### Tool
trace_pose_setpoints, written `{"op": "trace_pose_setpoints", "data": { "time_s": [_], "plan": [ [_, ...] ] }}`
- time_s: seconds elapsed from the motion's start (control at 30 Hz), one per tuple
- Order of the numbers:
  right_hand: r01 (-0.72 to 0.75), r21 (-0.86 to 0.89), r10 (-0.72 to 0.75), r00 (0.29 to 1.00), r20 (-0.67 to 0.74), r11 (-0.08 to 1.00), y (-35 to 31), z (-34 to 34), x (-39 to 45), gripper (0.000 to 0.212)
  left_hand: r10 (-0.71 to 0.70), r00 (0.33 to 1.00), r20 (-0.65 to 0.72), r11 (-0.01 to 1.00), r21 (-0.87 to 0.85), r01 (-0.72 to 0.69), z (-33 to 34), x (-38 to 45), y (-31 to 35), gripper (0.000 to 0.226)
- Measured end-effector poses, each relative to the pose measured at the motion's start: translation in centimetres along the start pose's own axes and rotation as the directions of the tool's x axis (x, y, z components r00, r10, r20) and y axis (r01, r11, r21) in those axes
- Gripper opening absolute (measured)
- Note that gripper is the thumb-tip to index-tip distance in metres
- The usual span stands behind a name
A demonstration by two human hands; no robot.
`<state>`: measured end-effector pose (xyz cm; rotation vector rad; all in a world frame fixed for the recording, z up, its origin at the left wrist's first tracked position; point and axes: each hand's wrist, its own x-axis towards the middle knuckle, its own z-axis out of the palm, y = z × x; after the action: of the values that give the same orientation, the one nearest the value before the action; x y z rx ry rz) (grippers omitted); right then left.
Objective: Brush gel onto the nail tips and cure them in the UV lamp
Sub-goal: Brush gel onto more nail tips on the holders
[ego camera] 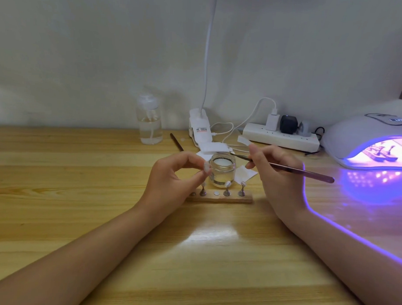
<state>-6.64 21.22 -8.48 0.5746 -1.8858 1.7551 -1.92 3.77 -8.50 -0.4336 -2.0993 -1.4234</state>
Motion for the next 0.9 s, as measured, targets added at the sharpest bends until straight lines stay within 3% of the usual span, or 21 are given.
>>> {"op": "trace_pose_setpoints", "data": {
  "time_s": [0.13, 0.33, 0.53, 0.67, 0.9],
  "plan": [
    [-0.044, 0.042, 0.046, 0.999, -0.027, 0.998, 0.0, 0.0, 0.3, 0.023, -0.078, 0.996, -0.039, 0.996, -0.053, 0.076, -0.1, 0.1, -0.3, 0.007],
    [-0.066, 0.086, 0.068, 0.997, -0.024, 0.994, -0.4, 0.3, 1.3, 0.029, -0.071, 0.995, -0.077, 0.997, -0.025, 0.069, -0.1, 0.2, -0.6, 0.019],
    [-0.026, -0.177, 0.037, 0.997, 0.064, 0.984, -0.2, 0.8, 4.0, 0.041, -0.055, 0.996, -0.073, 0.998, 0.007, 0.056, 0.0, 0.2, -0.8, 0.021],
    [-0.009, -0.395, 0.074, 0.986, 0.149, 0.918, -0.2, 1.7, 5.2, 0.044, -0.047, 0.996, -0.081, 0.999, 0.020, 0.049, 0.0, 0.2, -0.8, 0.022],
    [0.056, -0.612, 0.160, 0.943, 0.293, 0.789, -0.4, 3.1, 5.6, 0.047, -0.044, 0.996, -0.076, 0.999, 0.021, 0.046, 0.0, 0.2, -0.8, 0.021]
  ]
}}
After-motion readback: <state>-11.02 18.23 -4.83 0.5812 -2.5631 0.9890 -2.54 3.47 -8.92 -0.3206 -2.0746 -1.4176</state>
